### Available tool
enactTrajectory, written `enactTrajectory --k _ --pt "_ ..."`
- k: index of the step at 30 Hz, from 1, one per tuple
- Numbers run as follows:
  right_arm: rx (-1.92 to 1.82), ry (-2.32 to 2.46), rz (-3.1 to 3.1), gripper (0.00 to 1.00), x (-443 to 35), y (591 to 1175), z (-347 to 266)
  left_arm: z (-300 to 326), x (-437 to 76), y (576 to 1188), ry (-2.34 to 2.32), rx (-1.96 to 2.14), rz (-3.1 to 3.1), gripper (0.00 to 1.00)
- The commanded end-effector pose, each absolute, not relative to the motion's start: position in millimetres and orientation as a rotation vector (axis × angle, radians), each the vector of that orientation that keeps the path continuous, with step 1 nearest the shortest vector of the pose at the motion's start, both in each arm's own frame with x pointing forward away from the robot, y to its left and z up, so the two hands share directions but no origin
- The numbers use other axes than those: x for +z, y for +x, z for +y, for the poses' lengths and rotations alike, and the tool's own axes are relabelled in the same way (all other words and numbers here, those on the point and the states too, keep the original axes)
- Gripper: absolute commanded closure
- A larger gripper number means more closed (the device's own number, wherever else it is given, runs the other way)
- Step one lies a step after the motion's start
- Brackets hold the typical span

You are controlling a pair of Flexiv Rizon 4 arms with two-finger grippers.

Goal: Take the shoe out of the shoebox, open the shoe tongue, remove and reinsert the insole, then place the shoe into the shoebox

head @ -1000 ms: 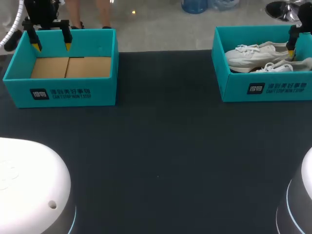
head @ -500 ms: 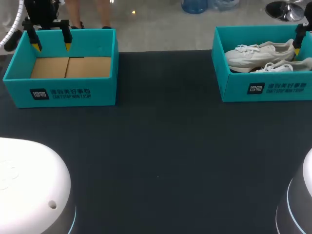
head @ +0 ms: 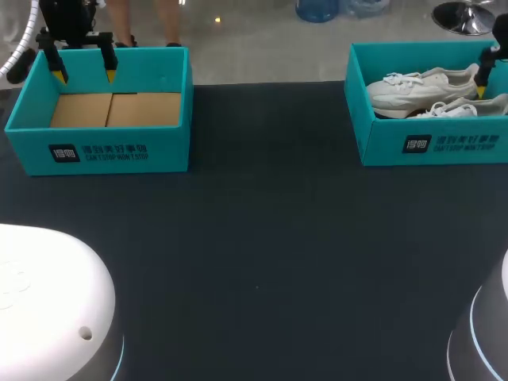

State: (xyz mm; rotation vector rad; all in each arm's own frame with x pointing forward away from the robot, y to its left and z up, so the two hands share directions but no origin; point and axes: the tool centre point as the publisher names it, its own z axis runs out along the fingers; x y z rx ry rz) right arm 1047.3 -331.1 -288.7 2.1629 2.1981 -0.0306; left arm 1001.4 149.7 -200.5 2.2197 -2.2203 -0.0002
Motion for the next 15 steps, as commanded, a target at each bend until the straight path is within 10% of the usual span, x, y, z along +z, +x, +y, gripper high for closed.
enactTrajectory --k 1,15 --pt "-0.022 2.163 2.199 0.0 -295.4 1049.0 -333.8 149.8 -200.3 1001.1 2.22 -0.001 -2.221 0.0" --pt "-0.003 2.148 2.195 0.0 -310.4 1057.1 -339.0 149.8 -200.3 1001.1 2.22 -0.001 -2.221 0.0"
